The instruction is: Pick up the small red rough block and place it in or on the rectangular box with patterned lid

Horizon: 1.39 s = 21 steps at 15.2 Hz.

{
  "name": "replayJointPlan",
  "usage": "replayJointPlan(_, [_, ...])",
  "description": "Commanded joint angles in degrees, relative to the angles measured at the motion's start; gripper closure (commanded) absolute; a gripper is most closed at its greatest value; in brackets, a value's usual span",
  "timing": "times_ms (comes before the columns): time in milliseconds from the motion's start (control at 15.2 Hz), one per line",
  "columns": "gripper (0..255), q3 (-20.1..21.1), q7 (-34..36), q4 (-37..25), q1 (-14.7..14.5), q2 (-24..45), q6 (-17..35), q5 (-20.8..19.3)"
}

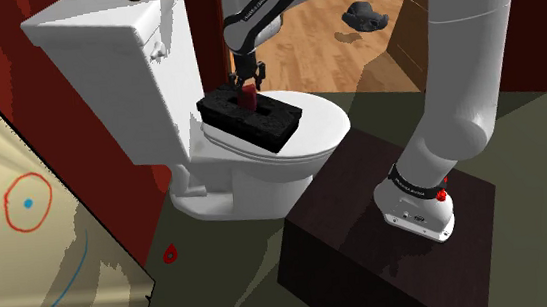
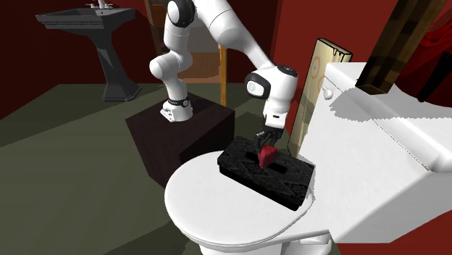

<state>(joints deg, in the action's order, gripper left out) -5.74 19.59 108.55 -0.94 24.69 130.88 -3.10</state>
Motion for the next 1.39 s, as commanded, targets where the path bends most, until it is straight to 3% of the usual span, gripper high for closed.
replayJointPlan(0, [255,0.0,0.0,0.1,0.0,0.2,0.3,0.0])
replayJointPlan(330, [255,0.0,0.0,0.1,0.0,0.2,0.3,0.0])
replayJointPlan(396, [0,0.0,0.0,0.1,0.0,0.2,0.3,0.0])
replayJointPlan(726, [0,0.0,0.0,0.1,0.0,0.2,0.3,0.0])
replayJointPlan(990, [0,0.0,0.1,-2.1,-0.4,-3.7,-5.8,-0.2])
replayJointPlan(1320, [0,0.0,0.1,-2.1,-0.4,-3.7,-5.8,-0.2])
